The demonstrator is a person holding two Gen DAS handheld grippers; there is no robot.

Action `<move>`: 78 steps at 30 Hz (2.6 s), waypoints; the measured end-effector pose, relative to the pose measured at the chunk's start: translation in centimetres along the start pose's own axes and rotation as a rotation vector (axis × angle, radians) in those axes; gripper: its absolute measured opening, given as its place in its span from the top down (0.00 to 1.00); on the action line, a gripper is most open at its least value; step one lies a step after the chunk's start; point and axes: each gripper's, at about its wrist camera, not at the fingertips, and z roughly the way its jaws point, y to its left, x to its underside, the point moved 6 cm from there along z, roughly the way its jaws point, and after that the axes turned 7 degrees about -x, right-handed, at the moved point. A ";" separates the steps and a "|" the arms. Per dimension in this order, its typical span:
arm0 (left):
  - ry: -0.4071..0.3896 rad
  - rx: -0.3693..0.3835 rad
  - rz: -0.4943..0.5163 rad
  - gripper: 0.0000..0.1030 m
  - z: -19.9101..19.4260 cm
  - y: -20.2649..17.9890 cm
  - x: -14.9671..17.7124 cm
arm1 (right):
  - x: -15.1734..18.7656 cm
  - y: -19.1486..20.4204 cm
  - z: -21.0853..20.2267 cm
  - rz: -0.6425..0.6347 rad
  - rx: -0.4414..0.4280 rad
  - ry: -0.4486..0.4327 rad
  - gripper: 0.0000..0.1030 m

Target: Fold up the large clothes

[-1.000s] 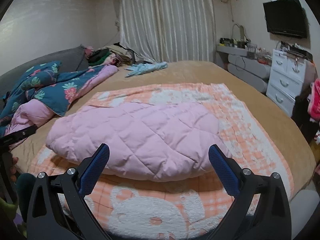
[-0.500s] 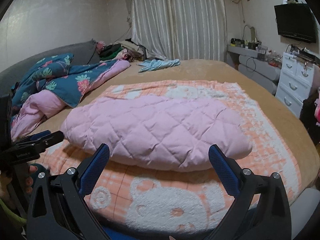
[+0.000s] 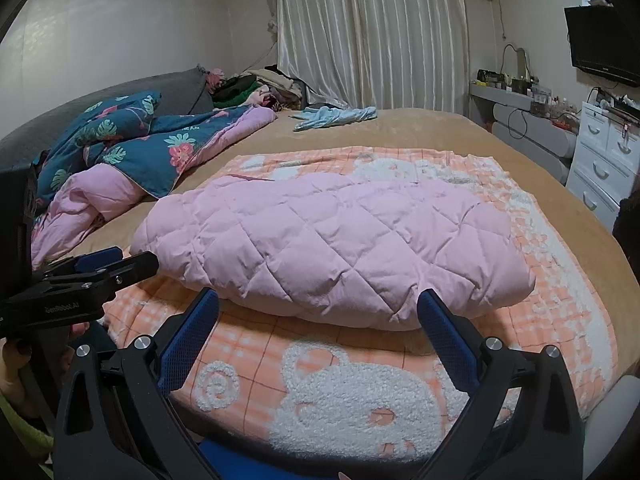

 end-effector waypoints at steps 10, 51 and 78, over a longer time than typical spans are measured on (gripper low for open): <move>0.000 -0.015 0.006 0.09 0.1 0.0 0.2 | 0.1 -0.5 0.0 0.011 0.005 0.005 0.04; -0.006 -0.026 0.011 0.09 -0.4 0.3 -0.4 | -0.3 -0.8 -0.4 0.007 0.018 -0.006 0.04; -0.006 -0.042 0.017 0.09 -0.3 1.4 -0.3 | -0.4 -0.7 -0.6 0.002 0.024 -0.009 0.04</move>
